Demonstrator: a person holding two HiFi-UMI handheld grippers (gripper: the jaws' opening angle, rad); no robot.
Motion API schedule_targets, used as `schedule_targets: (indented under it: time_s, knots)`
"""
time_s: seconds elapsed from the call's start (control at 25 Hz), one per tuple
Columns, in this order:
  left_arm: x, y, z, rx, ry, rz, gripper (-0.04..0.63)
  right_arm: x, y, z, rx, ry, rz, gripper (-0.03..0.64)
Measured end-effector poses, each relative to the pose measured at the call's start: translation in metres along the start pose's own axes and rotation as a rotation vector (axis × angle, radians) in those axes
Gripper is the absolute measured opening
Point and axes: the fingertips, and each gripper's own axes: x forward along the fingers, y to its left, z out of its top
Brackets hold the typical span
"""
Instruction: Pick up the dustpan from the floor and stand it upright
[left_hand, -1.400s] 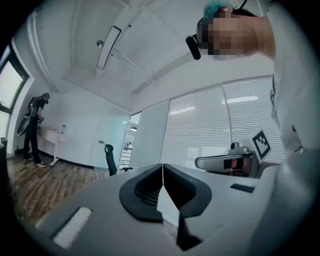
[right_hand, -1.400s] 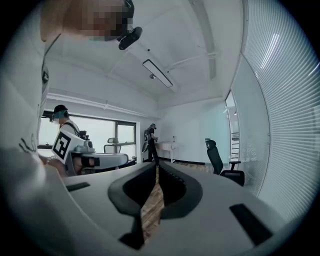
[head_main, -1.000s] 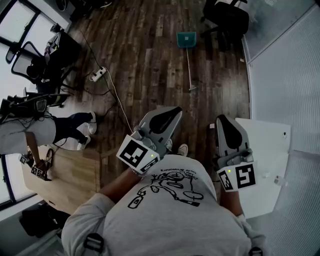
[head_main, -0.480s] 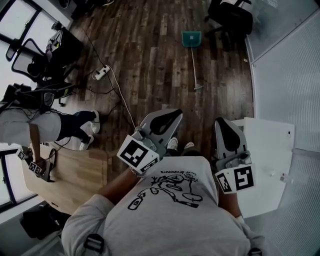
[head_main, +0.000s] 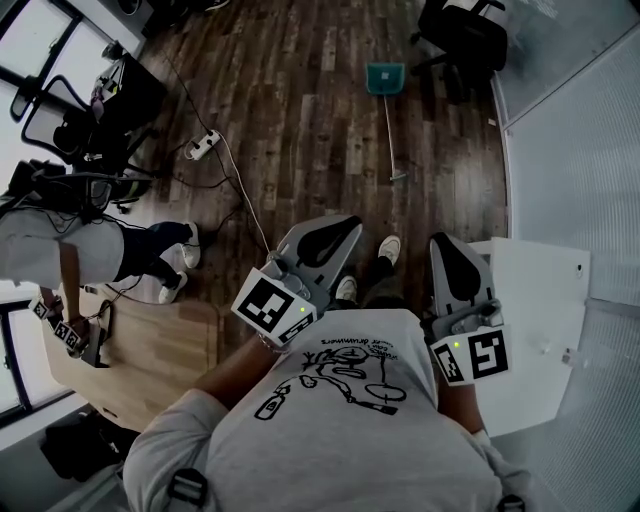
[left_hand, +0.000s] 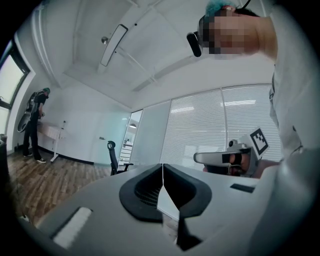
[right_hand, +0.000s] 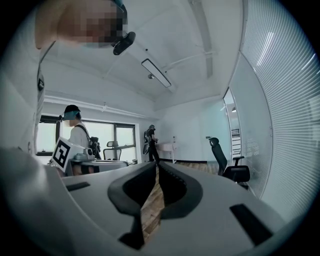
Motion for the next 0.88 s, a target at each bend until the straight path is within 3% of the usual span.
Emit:
schedule_targets:
  time_s: [0.4,0.88]
  knots:
    - [0.054,0.018,0.002,0.004,0.013,-0.018,0.005,0.027,-0.05,0.0,0.005,0.002,-0.009,0.017]
    - [0.17,0.035,0.009,0.005,0.029,-0.025,0.005,0.061,-0.157,0.007,0.02,0.007,-0.007,0.017]
